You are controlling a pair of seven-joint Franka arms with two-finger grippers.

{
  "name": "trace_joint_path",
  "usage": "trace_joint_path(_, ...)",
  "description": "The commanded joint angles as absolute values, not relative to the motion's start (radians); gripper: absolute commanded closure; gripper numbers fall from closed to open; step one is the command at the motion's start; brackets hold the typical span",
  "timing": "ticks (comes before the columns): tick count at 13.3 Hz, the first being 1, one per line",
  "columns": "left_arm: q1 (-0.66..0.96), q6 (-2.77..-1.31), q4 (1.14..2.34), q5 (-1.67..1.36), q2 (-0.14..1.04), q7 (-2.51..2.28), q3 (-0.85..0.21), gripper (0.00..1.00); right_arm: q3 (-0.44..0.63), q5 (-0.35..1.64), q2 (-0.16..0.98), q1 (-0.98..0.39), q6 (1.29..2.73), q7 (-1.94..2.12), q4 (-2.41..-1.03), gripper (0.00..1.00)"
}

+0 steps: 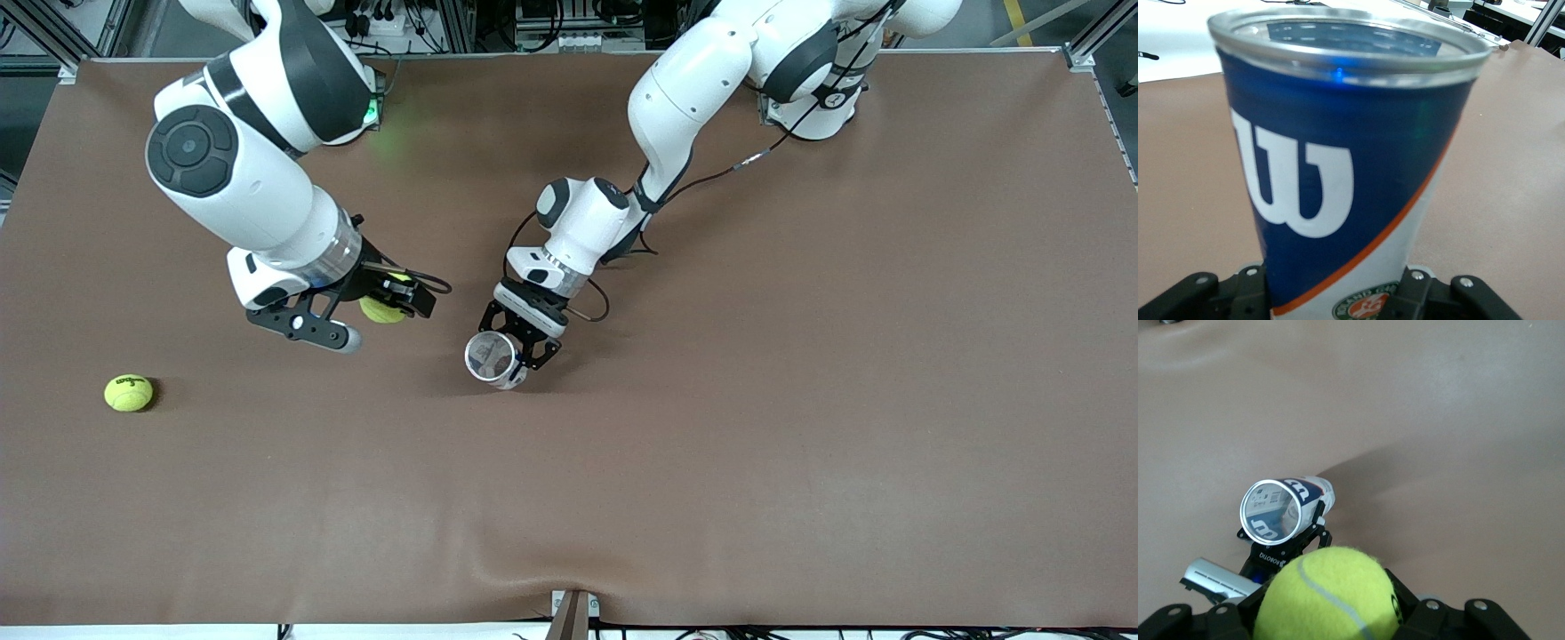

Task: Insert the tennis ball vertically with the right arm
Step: 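Move the held tennis ball over the can opening with the right gripper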

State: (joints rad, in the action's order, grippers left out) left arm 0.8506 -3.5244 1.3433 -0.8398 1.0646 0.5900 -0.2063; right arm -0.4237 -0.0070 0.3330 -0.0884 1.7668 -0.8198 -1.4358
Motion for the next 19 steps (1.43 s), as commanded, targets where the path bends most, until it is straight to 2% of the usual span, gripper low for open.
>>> trace_joint_path(1, 0.867, -3.547, 1.312, -0.853, 1.091, 0.583, -0.192, 0.41, -0.446, 0.005, 0.350, -0.118, 1.796, -0.928, -1.430, 1.00)
trace_joint_path(3, 0.868, -3.547, 1.312, -0.853, 1.091, 0.583, -0.192, 0.41, -0.446, 0.003, 0.360, -0.158, 1.865, -0.965, -1.430, 1.00)
trace_joint_path(10, 0.868, -3.547, 1.310, -0.853, 1.089, 0.581, -0.192, 0.41, -0.443, -0.057, 0.494, -0.209, 1.940, -0.963, -1.427, 1.00)
trace_joint_path(19, 0.868, -3.548, 1.310, -0.853, 1.086, 0.581, -0.192, 0.40, -0.433, -0.129, 0.586, -0.199, 2.077, -0.953, -1.427, 1.00)
